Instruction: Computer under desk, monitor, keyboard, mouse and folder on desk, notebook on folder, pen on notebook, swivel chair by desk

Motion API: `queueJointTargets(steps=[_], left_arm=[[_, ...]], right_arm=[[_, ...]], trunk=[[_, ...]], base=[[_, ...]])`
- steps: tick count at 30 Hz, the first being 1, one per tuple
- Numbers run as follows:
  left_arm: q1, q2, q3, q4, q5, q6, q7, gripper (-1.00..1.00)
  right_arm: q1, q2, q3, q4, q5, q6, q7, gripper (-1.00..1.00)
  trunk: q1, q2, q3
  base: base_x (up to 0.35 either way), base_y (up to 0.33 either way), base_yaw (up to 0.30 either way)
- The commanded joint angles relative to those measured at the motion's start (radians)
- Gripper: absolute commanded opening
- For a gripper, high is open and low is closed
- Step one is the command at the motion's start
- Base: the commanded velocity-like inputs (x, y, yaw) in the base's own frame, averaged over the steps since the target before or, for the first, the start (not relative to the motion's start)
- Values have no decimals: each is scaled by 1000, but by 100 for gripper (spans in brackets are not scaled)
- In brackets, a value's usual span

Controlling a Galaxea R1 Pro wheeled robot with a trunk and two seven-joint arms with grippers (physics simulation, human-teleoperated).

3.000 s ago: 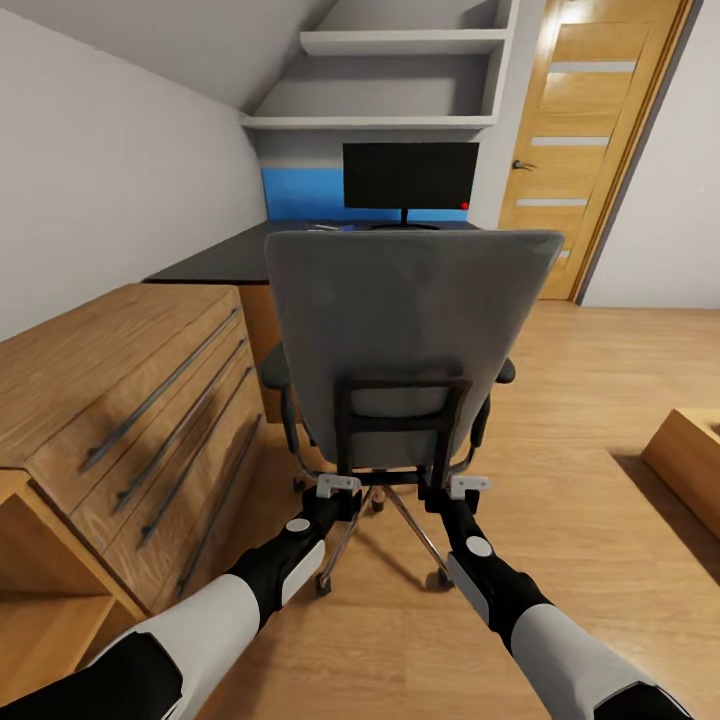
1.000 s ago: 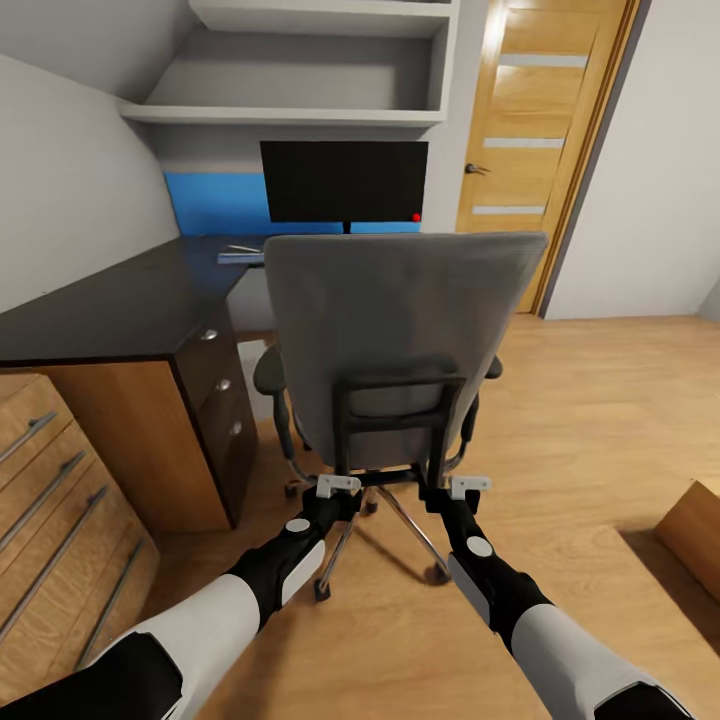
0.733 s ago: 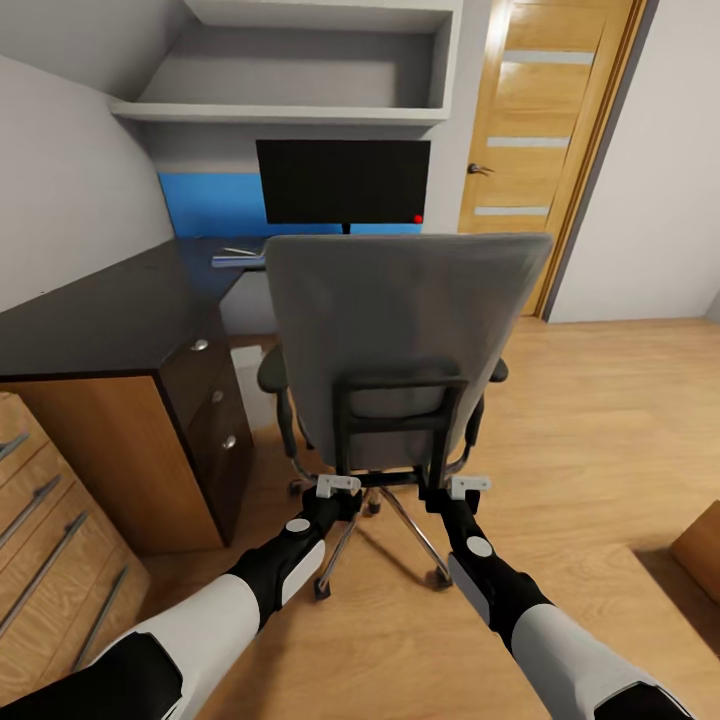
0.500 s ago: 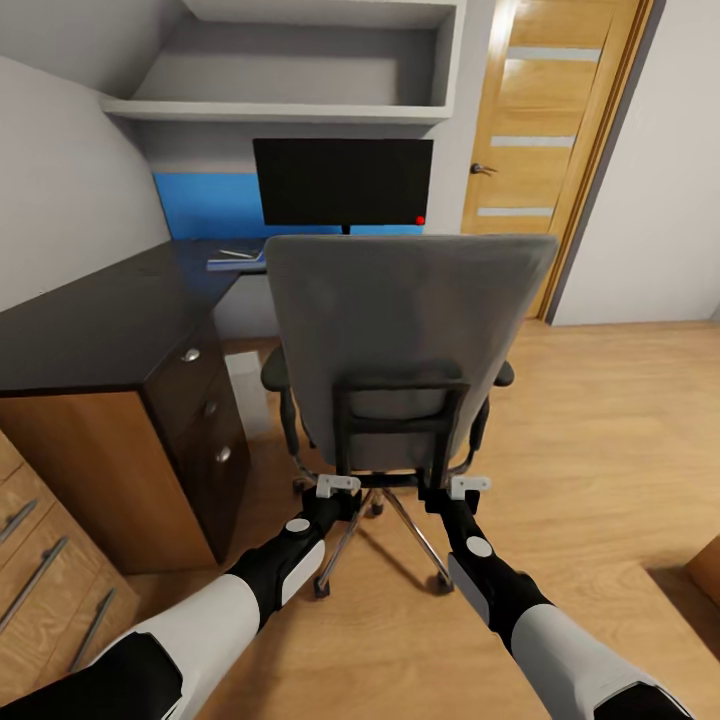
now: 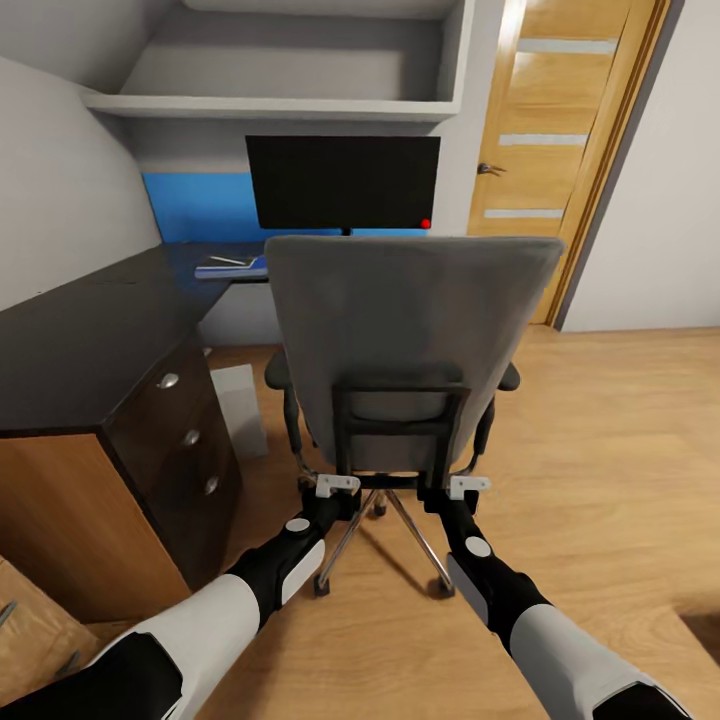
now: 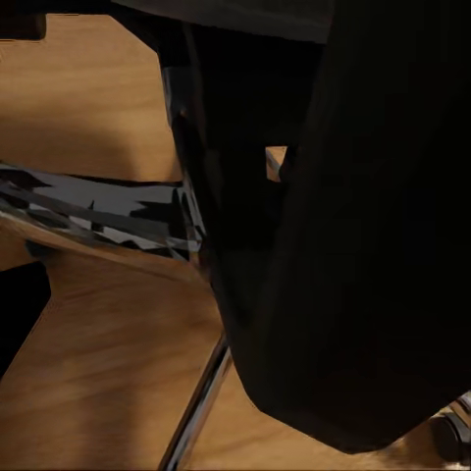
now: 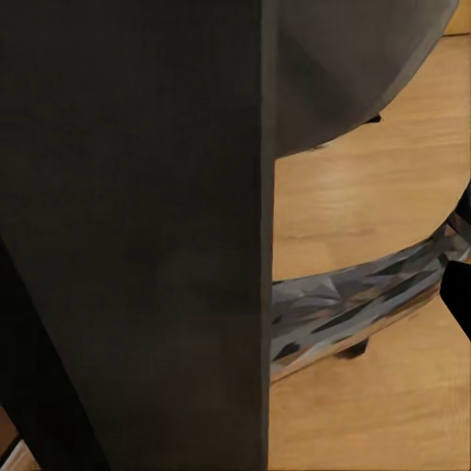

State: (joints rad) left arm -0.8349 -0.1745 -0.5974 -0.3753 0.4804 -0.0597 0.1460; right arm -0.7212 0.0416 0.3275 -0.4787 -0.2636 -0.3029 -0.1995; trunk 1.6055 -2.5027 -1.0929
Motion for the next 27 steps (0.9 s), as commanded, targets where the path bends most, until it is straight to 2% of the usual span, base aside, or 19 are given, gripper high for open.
queueJointTargets(steps=[1, 7, 16, 27], left_arm=[[-1, 0, -7, 1, 8, -5, 6, 100], [-1, 0, -7, 1, 28, -4, 6, 100], [-1, 0, -7, 1, 30, -5, 6, 100], [-1, 0, -7, 1, 30, -5, 6, 100]], right_arm=[[-1, 0, 13, 0, -5, -3, -7, 100], [-1, 1, 15, 0, -6, -2, -9, 100], [-1, 1, 15, 0, -6, -2, -8, 100], [-1, 1, 15, 0, -6, -2, -8, 100]], trunk=[[0, 0, -1], [0, 0, -1], [0, 0, -1], [0, 0, -1]], base=[[312, 0, 65], [138, 0, 132], [18, 0, 147], [280, 0, 5]])
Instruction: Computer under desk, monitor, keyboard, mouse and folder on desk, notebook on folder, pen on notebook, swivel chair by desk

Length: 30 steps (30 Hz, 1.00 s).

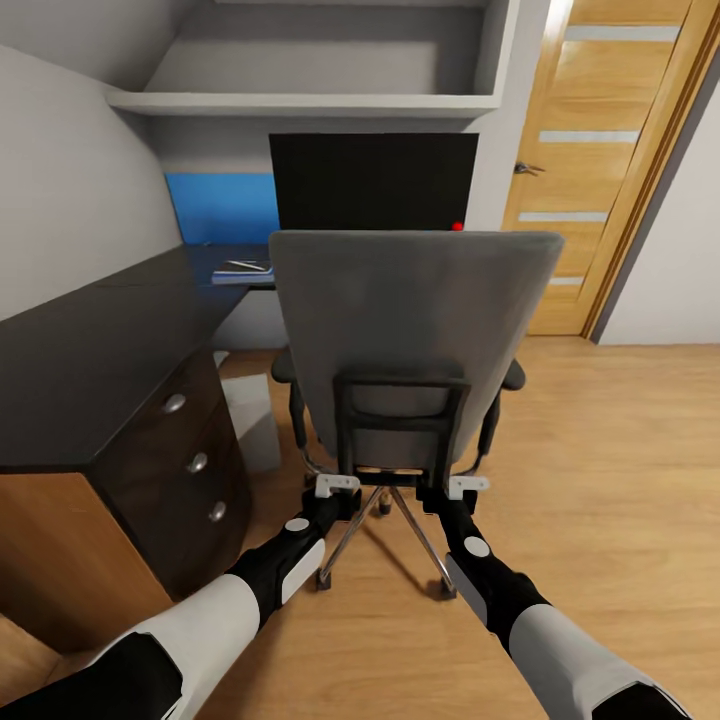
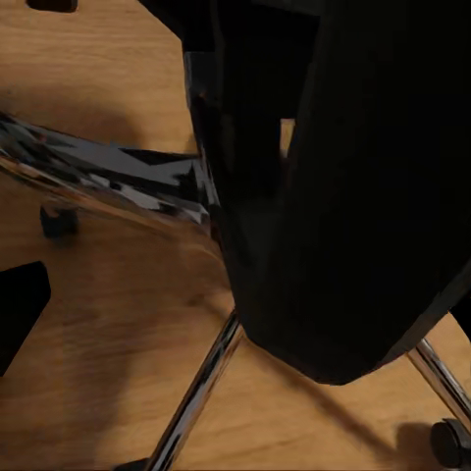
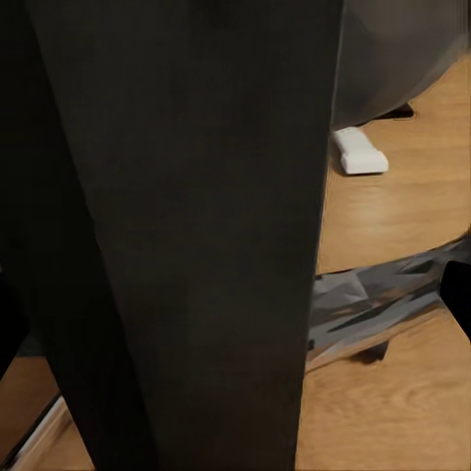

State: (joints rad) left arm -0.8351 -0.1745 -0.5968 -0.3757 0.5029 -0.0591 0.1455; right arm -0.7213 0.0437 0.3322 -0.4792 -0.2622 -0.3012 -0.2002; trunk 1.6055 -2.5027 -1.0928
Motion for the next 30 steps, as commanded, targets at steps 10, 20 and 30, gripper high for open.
queueJointTargets(steps=[10, 20, 30], left_arm=[[-1, 0, -8, 1, 6, -5, 6, 100], [-1, 0, -8, 1, 6, -5, 6, 100], [-1, 0, -8, 1, 7, -5, 6, 100]], right_arm=[[-1, -1, 9, 1, -8, -4, -7, 100], [-1, -3, 7, 1, -8, -11, -7, 100], [-1, -4, 7, 2, -8, -19, -7, 100]], trunk=[[0, 0, -1], [0, 0, -1], [0, 0, -1]], base=[[320, 0, 0], [321, 0, 0], [321, 0, 0]])
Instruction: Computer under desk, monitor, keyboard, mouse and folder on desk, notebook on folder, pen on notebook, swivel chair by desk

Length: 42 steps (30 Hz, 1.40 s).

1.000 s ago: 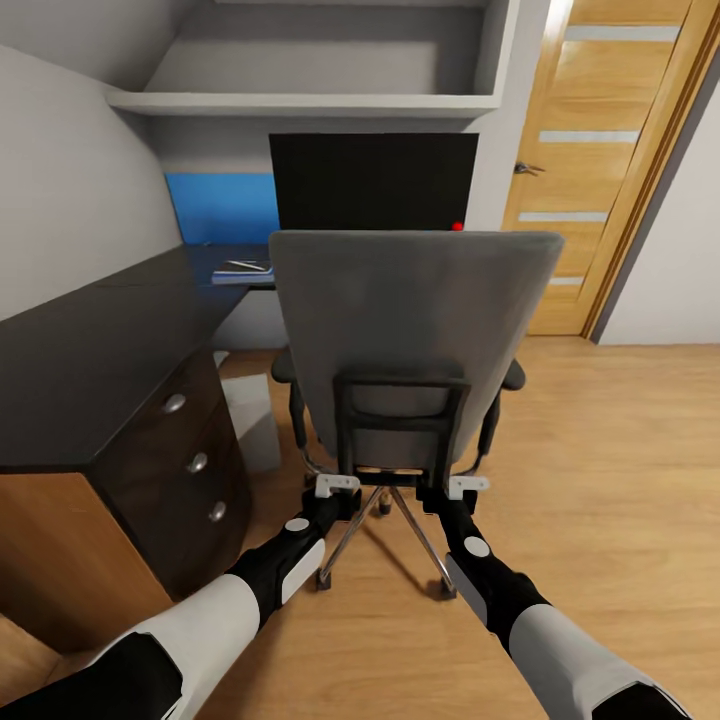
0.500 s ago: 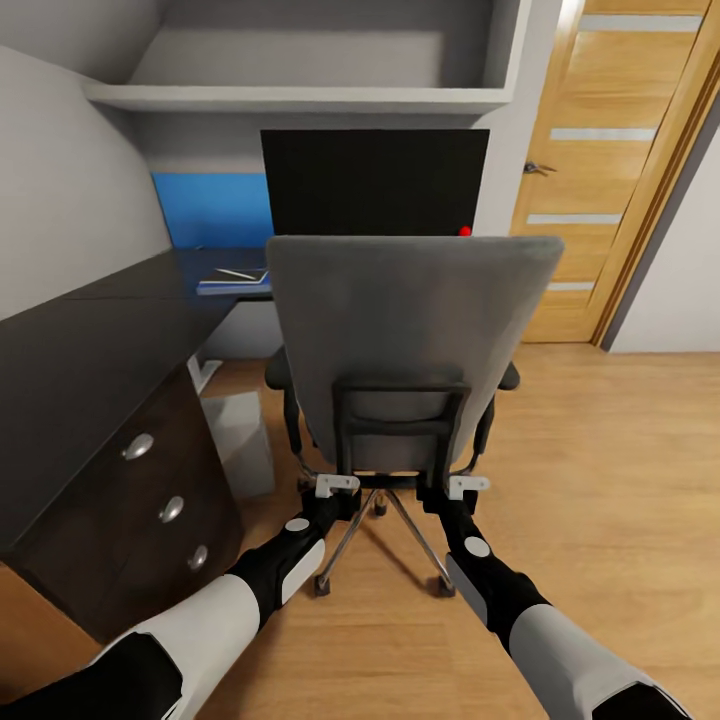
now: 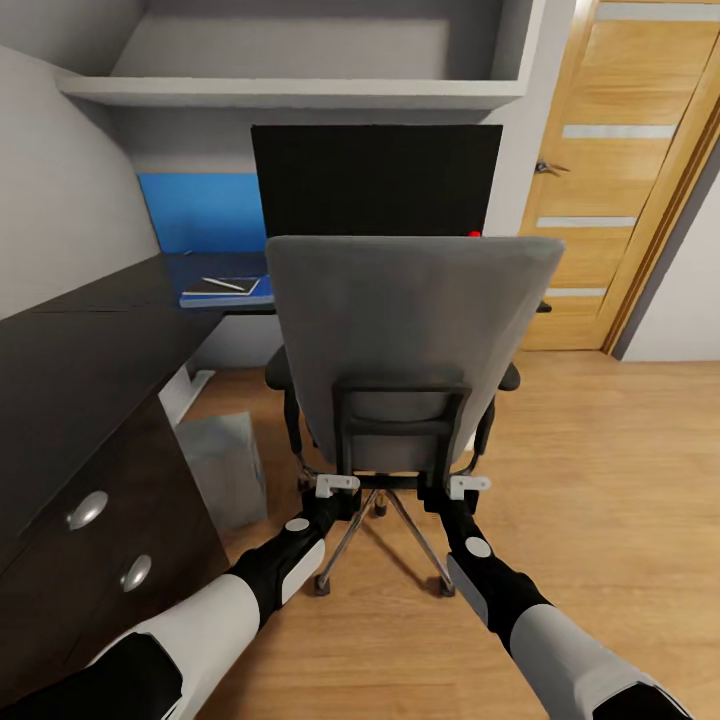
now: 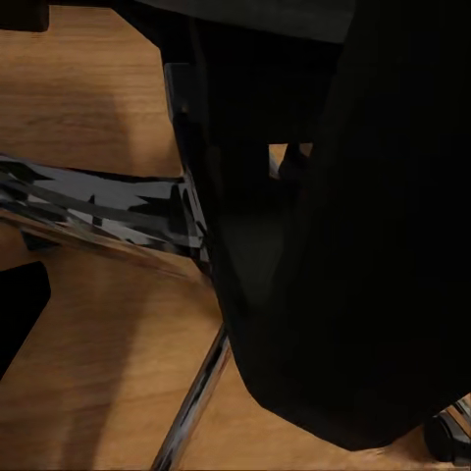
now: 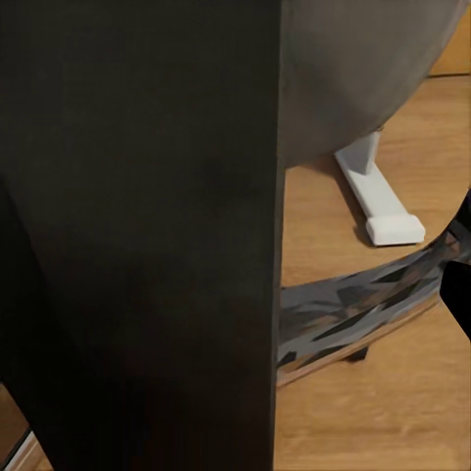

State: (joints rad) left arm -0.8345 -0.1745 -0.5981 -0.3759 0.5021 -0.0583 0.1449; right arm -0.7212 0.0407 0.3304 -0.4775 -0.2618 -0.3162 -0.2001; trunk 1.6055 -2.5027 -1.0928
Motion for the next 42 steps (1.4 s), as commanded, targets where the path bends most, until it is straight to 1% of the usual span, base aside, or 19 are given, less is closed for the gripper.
queueJointTargets(steps=[1, 17, 25, 30, 42], left_arm=[[-1, 0, -6, 2, 8, -6, 7, 100], [-1, 0, -5, 2, 9, -6, 7, 100], [-1, 0, -5, 2, 9, -6, 7, 100], [-1, 0, -5, 2, 9, -6, 7, 100], [-1, 0, -5, 2, 9, -6, 7, 100]], right_arm=[[-1, -1, 9, 0, -8, -4, -7, 100], [-1, -1, 9, 0, -8, -4, -7, 100], [-1, -1, 9, 0, -8, -4, -7, 100], [-1, -1, 9, 0, -8, -4, -7, 100], [-1, -1, 9, 1, -8, -4, -7, 100]], trunk=[[0, 0, -1], [0, 0, -1], [0, 0, -1], [0, 0, -1], [0, 0, -1]], base=[[321, 0, 0], [277, 0, 0], [70, 0, 0], [-172, 0, 0], [-323, 0, 0]])
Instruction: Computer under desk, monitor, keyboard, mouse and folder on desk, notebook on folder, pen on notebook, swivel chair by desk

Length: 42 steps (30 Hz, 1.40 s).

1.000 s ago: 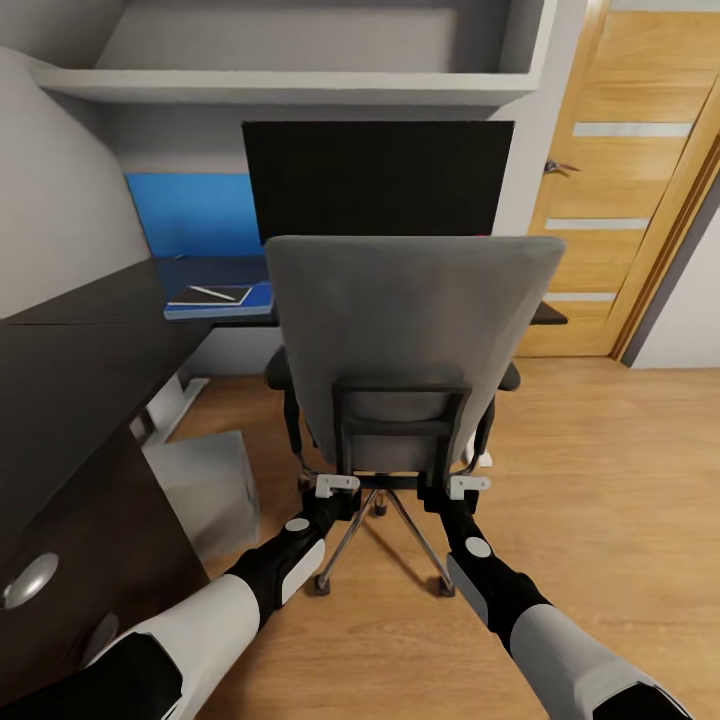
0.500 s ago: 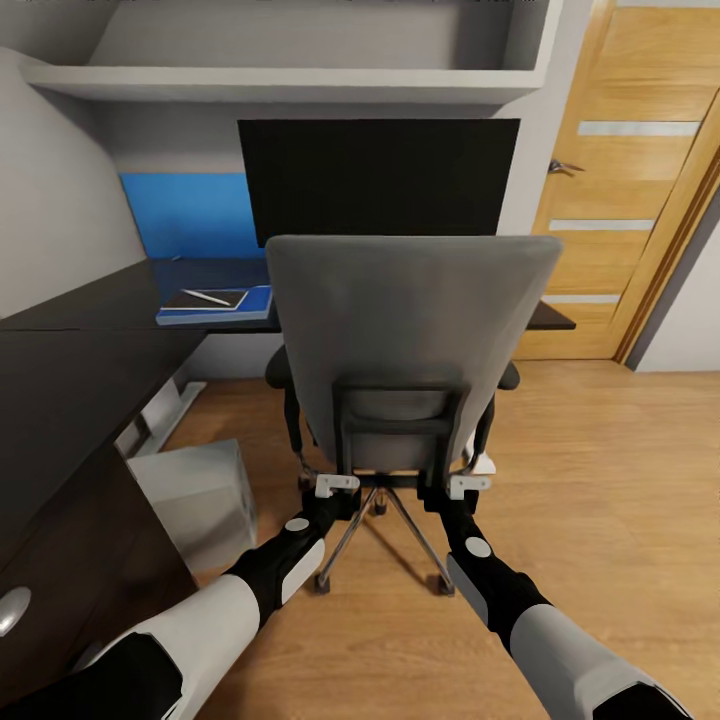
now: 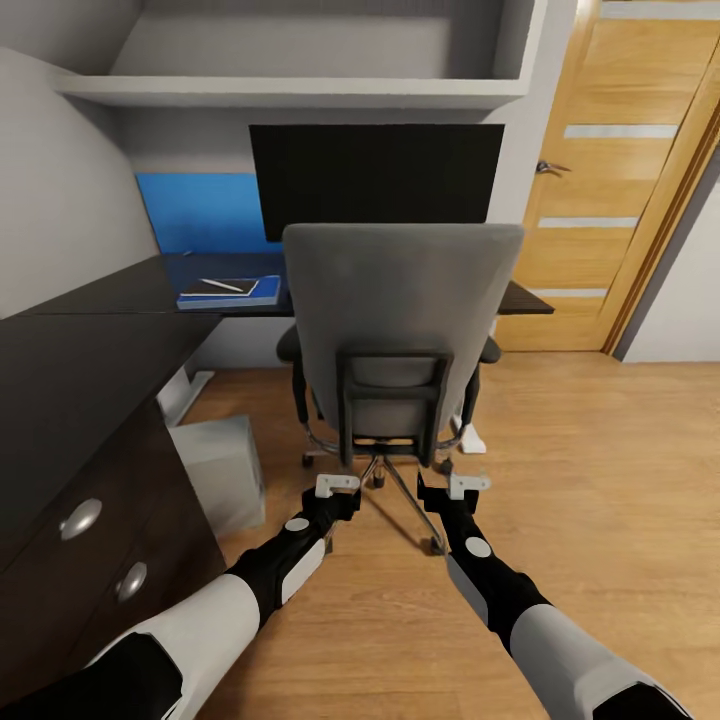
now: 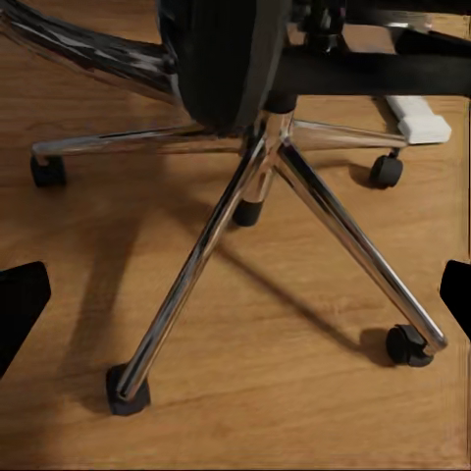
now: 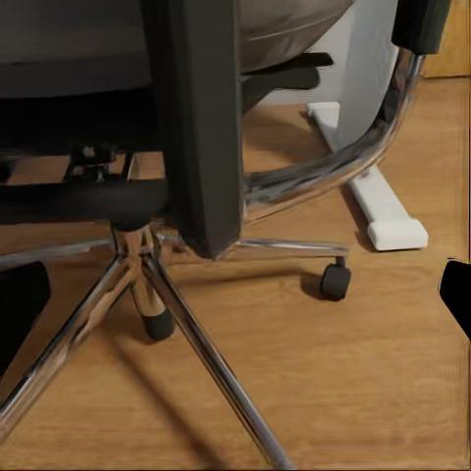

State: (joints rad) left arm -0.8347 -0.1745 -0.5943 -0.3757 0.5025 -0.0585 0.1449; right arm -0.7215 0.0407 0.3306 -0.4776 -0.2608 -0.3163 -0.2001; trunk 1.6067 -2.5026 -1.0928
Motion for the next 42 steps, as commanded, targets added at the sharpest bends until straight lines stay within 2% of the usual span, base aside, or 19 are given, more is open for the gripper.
queueJointTargets(steps=[1, 31, 34, 36, 42], left_arm=[[-1, 0, -9, 2, 8, -6, 7, 100], [-1, 0, -9, 2, 8, -6, 7, 100], [-1, 0, -9, 2, 8, -6, 7, 100], [-1, 0, -6, 1, 31, -5, 5, 100], [-1, 0, -5, 1, 49, -3, 5, 100]], right_arm=[[-1, -1, 8, 1, -9, -4, -7, 100], [-1, 0, 6, 1, -16, -8, -11, 100], [-1, 1, 6, 1, -17, -8, -11, 100], [-1, 1, 4, 0, -14, -16, -15, 100], [-1, -1, 1, 1, -13, -16, -16, 100]], trunk=[[-1, 0, -1], [-1, 0, -1], [-2, 0, 11], [-3, 1, 19], [-6, 2, 42]], base=[[-334, 0, 0], [-335, 0, 0], [-336, 0, 0], [-239, 0, 0], [-62, 0, 0]])
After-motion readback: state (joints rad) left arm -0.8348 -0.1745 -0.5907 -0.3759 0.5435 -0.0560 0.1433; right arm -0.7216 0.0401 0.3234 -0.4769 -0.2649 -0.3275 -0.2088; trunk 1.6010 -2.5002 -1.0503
